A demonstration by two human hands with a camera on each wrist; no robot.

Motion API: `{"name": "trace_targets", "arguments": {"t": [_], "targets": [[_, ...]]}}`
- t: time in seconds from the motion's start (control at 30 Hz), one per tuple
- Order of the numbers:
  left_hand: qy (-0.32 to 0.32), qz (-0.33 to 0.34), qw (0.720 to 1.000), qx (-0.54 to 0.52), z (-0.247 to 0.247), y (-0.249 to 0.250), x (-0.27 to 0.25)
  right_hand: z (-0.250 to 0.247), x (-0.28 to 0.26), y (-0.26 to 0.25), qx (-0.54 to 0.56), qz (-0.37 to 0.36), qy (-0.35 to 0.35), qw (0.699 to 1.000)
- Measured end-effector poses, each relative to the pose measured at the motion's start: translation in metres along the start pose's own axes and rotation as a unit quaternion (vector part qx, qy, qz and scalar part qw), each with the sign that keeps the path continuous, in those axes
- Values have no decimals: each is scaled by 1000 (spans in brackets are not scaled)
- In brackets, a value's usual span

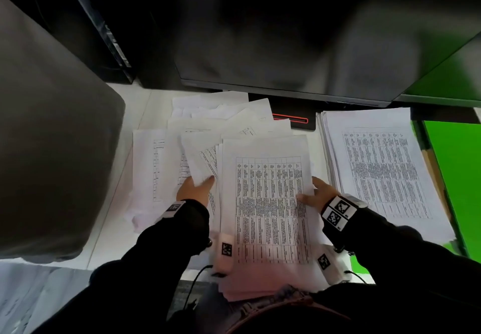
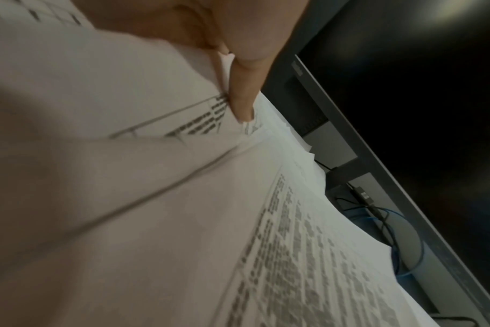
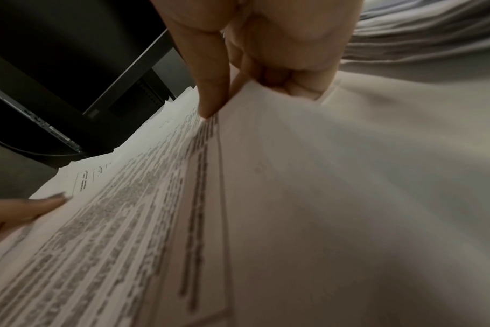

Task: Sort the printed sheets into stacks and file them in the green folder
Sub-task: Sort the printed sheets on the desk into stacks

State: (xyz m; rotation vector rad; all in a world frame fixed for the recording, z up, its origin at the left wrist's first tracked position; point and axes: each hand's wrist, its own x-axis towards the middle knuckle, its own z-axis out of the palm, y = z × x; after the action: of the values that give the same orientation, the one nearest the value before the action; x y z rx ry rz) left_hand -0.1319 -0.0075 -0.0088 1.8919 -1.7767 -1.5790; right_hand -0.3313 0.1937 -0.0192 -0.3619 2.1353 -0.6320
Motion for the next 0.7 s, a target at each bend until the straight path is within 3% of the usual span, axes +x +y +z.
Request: {"name": "trace_targets", "arguments": {"t": [0.13,0.37,0.57,0.7], "targets": [[-4,8,999,31,-2,1,6,-3,-3,-4,-17,-5,-4,1000],[73,54,995,31,-42,9,6,-13,-16,-26,-38,-18,45,998],[-23,91,993,-66,-72,17,2,-14,-30,-79,-3,-53,94,994],[-47,82,990,-107,-64,25,-13,9,-34,-89,45,-67,71,994]]}}
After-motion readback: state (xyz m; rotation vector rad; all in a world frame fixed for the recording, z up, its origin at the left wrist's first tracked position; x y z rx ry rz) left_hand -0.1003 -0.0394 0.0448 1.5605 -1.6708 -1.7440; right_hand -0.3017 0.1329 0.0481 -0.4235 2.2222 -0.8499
